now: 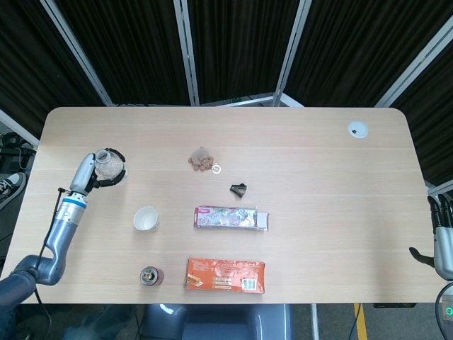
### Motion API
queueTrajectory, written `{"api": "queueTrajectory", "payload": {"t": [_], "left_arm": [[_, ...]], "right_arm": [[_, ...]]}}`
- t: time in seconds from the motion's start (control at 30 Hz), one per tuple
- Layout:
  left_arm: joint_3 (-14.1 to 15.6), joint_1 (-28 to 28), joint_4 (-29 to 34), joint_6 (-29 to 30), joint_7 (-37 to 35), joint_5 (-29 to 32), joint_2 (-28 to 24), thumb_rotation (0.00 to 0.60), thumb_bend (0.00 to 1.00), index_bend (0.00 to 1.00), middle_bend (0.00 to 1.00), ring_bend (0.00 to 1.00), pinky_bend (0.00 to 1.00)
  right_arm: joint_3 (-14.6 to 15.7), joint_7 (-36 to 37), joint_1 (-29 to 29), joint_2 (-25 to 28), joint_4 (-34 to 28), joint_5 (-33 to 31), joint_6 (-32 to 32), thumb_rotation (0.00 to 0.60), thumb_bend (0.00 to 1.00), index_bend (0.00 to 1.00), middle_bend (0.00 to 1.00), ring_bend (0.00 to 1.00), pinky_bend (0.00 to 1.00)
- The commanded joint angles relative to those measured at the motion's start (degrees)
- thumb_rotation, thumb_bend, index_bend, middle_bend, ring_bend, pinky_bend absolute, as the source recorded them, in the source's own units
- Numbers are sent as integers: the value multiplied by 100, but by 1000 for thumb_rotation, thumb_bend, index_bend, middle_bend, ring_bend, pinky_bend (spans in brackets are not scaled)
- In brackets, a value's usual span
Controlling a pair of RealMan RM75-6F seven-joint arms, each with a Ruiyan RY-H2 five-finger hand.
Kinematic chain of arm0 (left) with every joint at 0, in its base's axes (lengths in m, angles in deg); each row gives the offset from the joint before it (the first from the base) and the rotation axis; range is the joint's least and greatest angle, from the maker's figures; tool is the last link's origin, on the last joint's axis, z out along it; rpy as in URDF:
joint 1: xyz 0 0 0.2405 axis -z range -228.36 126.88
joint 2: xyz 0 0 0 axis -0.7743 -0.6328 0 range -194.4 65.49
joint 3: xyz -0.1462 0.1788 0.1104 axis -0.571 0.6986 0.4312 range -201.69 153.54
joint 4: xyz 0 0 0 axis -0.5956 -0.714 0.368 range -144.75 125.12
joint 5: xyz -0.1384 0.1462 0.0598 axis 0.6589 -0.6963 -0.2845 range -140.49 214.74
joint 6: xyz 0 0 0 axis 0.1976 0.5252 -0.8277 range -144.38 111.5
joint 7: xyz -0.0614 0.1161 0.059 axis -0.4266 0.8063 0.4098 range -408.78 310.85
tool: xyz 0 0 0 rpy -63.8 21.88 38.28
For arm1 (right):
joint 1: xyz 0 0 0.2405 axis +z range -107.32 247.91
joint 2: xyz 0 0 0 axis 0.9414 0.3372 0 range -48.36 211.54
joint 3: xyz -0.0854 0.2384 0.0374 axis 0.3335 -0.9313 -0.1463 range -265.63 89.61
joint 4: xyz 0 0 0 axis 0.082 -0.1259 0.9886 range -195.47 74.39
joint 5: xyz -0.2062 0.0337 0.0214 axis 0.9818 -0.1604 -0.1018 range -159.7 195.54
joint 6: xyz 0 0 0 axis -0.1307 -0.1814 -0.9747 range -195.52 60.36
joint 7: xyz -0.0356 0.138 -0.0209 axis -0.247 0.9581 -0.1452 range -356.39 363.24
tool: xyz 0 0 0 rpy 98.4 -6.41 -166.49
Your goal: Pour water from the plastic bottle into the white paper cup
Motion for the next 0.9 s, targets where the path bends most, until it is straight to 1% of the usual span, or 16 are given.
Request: {"api": "queueTrajectory", "payload": {"t": [0.03,0.17,0.33,0.4,0.5,0.57,0.73,0.8,0.9], "left_arm": [[-226,-41,-276,98,-114,209,412,600,499,514,436,336,353],[-341,-62,-348,0,-356,355,606,600,499,512,435,336,353],[-470,-94,-437,-296,-621,565,814,600,499,512,434,336,353],[-443,-113,-503,-391,-631,570,852,600,499,512,433,336,353],[-327,-196,-621,-481,-678,501,926,600,498,512,431,336,353],[-249,-249,-719,-438,-696,407,1003,600,499,511,431,336,353],[-217,-286,-842,-341,-797,268,1109,600,497,511,431,336,353],[-140,-318,-946,-253,-754,164,1189,600,482,509,430,336,353],[-117,-323,-1053,-201,-762,98,1261,600,466,505,428,334,353]], "right_arm": [[1,-20,7,-13,10,-14,10,600,0,0,0,0,0],[4,-20,9,-31,39,-24,16,600,0,0,0,0,0],[1,-10,16,-24,48,-38,33,600,0,0,0,0,0],[0,-5,16,-18,50,-55,45,600,0,0,0,0,0],[1,8,20,-25,76,-72,64,600,0,0,0,0,0],[9,7,27,-39,100,-68,79,600,0,0,0,0,0],[12,-36,37,-40,76,-67,78,600,0,0,0,0,0],[23,-58,48,-62,102,-81,109,600,0,0,0,0,0],[29,-66,51,-77,117,-76,106,600,0,0,0,0,0]]}}
